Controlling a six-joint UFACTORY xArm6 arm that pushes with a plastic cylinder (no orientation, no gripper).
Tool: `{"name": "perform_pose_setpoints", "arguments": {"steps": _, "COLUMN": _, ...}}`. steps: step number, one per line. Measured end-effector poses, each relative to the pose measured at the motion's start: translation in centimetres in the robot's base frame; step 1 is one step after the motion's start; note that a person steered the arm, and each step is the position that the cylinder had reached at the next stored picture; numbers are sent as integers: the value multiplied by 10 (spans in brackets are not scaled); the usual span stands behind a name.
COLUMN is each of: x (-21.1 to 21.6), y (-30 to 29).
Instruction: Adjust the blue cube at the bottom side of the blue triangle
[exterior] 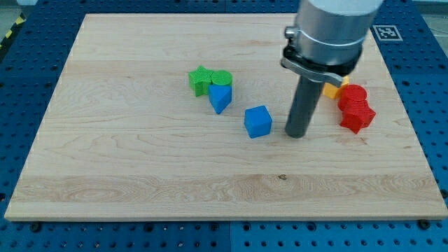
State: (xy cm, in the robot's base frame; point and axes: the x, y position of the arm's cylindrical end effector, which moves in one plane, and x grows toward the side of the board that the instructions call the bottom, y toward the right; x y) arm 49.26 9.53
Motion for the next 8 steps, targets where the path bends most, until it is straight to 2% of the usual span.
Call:
{"name": "perform_pose_setpoints", "arguments": {"steps": 2, "x": -2, "y": -71}}
{"name": "perform_pose_setpoints", "arguments": {"steps": 4, "x": -26, "y": -82}}
{"name": "perform_pose_setpoints", "arguments": {"steps": 5, "x": -20, "y": -74}}
{"name": "perform_pose_setpoints", "arguments": {"steps": 6, "x": 21, "y": -75}}
{"name": "perform_pose_setpoints", "arguments": {"steps": 7, "x": 43, "y": -114}}
{"name": "perform_pose_setpoints", "arguments": {"steps": 8, "x": 38, "y": -141}}
